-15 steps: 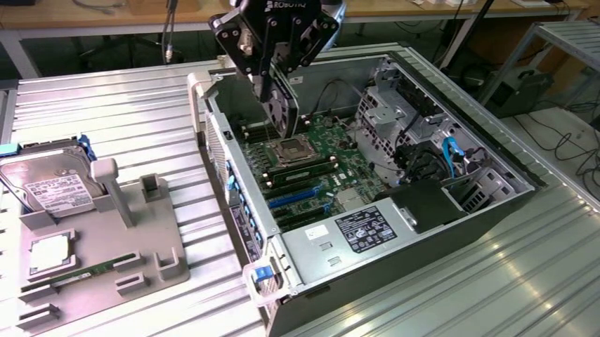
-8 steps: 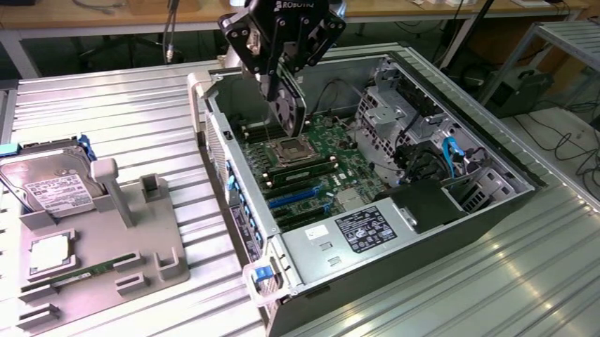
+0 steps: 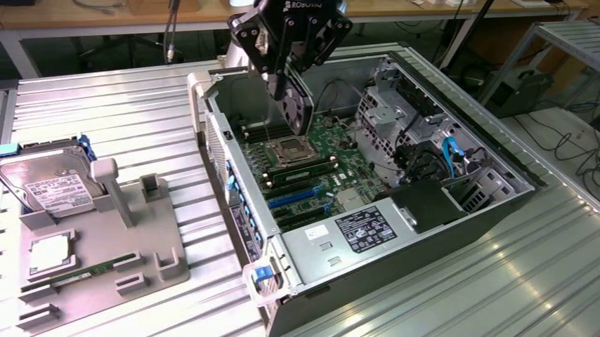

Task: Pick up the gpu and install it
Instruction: 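Pick up the gpu and move the gpu toward the slot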

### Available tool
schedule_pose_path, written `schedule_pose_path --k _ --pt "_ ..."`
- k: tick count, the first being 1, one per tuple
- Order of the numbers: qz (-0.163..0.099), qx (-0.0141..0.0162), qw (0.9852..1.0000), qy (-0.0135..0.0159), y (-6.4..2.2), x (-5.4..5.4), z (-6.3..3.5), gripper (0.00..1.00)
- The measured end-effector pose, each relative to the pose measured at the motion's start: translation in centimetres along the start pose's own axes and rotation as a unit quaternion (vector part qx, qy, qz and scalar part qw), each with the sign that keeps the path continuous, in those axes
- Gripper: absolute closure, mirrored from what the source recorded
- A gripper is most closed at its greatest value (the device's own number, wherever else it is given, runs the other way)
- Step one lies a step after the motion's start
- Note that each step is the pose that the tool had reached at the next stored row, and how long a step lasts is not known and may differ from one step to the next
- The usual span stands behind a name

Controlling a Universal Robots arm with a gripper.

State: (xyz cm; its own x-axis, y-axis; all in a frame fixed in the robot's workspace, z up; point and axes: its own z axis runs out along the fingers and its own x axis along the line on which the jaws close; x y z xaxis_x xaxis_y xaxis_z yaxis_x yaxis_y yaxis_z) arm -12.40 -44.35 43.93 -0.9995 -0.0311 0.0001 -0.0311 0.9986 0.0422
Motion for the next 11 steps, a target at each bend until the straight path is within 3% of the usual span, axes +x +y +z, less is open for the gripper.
schedule_pose_path --k 11 --pt "0.000 0.0000 1.0000 0.0000 -0.06 -1.9 0.06 0.73"
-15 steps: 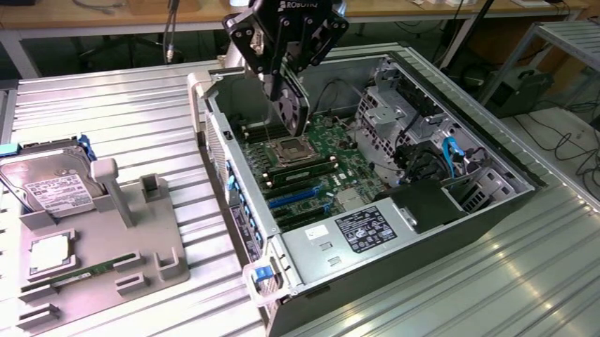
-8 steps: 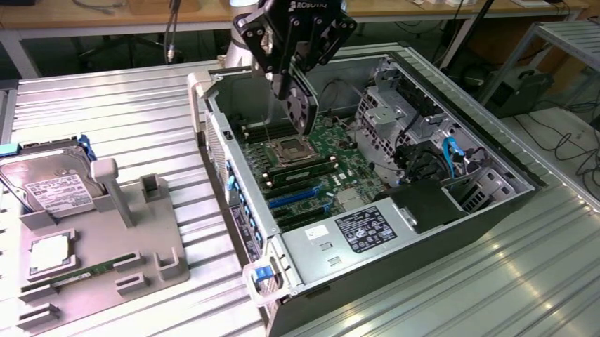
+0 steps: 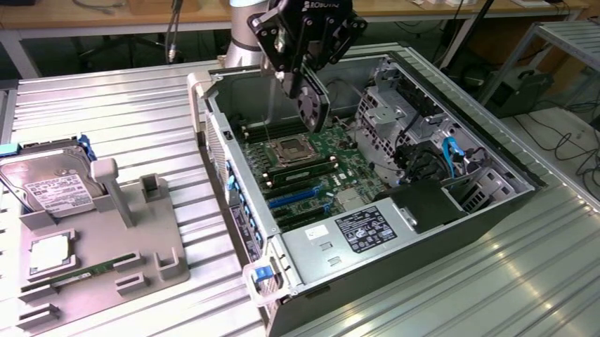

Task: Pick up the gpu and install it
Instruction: 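Pick up the gpu and move the gpu toward the slot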

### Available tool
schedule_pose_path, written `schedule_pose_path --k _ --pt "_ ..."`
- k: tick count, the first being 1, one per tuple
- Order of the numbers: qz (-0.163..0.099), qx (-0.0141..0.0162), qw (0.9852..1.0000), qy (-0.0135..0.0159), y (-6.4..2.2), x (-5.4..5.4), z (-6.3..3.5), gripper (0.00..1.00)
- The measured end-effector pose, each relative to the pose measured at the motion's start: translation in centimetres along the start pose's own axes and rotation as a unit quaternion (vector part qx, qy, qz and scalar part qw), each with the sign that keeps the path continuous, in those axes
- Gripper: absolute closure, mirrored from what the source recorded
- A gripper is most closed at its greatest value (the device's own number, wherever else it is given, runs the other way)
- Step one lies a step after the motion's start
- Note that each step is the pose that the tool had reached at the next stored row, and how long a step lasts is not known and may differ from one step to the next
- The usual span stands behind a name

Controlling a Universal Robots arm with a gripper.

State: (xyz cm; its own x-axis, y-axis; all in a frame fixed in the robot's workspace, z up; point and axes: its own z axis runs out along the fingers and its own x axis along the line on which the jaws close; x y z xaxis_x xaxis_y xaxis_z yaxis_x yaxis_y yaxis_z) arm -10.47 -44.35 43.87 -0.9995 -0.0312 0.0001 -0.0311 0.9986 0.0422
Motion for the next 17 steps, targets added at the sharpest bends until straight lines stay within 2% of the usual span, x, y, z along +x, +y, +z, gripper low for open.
schedule_pose_path --k 7,9,13,17 --pt "0.000 0.0000 1.0000 0.0000 -0.05 -1.5 0.05 0.73" --pt "0.000 0.0011 1.0000 0.0000 -0.06 -2.0 0.10 0.73" --pt "0.000 0.0015 1.0000 -0.0001 -0.10 -3.0 0.23 0.73" --pt "0.000 0.0015 1.0000 -0.0010 -0.12 -4.0 0.37 0.73"
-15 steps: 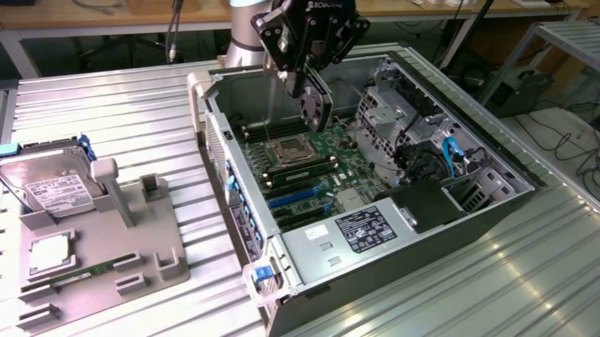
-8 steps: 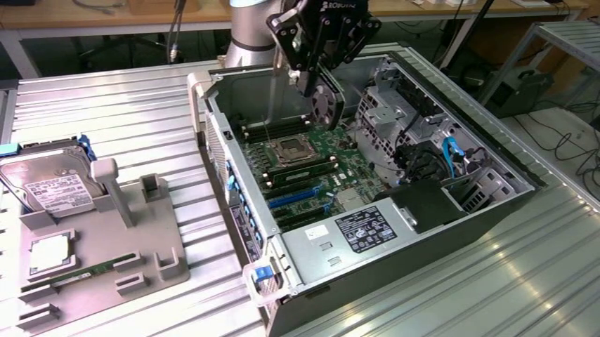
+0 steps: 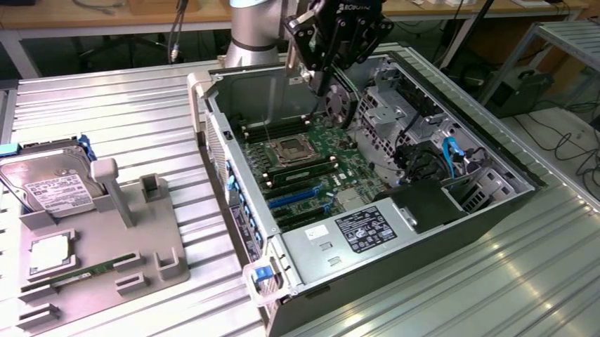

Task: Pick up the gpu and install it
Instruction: 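Pick up the gpu and move the gpu toward the slot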

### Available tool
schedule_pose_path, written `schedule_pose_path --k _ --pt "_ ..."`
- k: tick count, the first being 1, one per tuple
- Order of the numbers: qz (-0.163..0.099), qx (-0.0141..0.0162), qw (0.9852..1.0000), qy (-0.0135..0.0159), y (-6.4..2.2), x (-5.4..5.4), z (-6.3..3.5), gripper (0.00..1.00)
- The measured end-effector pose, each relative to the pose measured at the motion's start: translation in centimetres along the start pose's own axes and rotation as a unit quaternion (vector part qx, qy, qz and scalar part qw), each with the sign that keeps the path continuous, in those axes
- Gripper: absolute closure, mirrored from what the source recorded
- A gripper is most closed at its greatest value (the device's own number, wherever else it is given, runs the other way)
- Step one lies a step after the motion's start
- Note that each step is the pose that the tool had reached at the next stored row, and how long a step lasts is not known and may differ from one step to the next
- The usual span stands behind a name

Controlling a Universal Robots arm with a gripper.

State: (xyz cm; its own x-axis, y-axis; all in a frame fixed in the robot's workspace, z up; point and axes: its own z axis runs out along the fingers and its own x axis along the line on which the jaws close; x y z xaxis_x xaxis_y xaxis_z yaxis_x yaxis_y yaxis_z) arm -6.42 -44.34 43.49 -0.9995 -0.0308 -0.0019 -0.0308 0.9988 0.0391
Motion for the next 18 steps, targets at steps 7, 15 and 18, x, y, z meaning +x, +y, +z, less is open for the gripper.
schedule_pose_path --k 7,15,18 --pt "0.000 0.0003 1.0000 -0.0085 -0.06 -1.4 0.51 0.73" --pt "-0.002 0.0004 1.0000 -0.0087 0.17 -2.6 0.61 0.73" --pt "-0.002 0.0003 1.0000 -0.0087 0.29 -3.0 0.62 0.73"
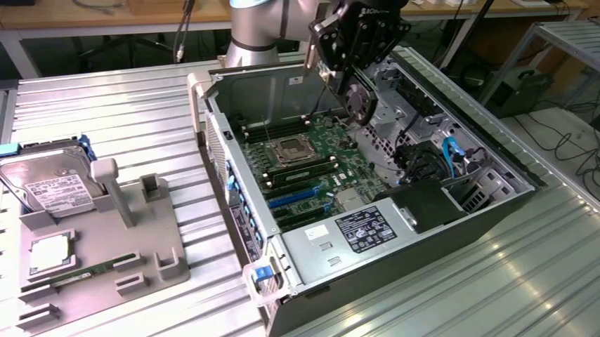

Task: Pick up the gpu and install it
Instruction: 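Pick up the gpu and move the gpu toward the slot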

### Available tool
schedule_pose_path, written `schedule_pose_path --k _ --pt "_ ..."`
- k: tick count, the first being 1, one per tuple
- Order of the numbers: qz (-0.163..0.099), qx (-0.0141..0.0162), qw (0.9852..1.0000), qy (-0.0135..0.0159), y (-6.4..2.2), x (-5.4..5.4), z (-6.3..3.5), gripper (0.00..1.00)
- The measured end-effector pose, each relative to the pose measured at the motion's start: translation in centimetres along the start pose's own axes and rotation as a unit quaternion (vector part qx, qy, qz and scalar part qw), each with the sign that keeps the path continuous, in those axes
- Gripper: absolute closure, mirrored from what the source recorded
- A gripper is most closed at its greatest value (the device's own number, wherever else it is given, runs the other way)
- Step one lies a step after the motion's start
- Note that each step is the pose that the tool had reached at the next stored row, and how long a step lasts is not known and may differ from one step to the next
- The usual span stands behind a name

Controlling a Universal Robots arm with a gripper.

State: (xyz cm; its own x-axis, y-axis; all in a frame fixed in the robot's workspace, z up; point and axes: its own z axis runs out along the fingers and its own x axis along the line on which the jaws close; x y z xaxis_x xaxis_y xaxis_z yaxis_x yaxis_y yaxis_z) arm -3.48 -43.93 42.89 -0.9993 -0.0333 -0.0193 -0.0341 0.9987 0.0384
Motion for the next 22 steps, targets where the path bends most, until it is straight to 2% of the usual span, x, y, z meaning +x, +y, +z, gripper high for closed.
schedule_pose_path --k 22 --pt "0.000 0.0000 1.0000 0.0000 0.86 -2.5 0.08 0.73"
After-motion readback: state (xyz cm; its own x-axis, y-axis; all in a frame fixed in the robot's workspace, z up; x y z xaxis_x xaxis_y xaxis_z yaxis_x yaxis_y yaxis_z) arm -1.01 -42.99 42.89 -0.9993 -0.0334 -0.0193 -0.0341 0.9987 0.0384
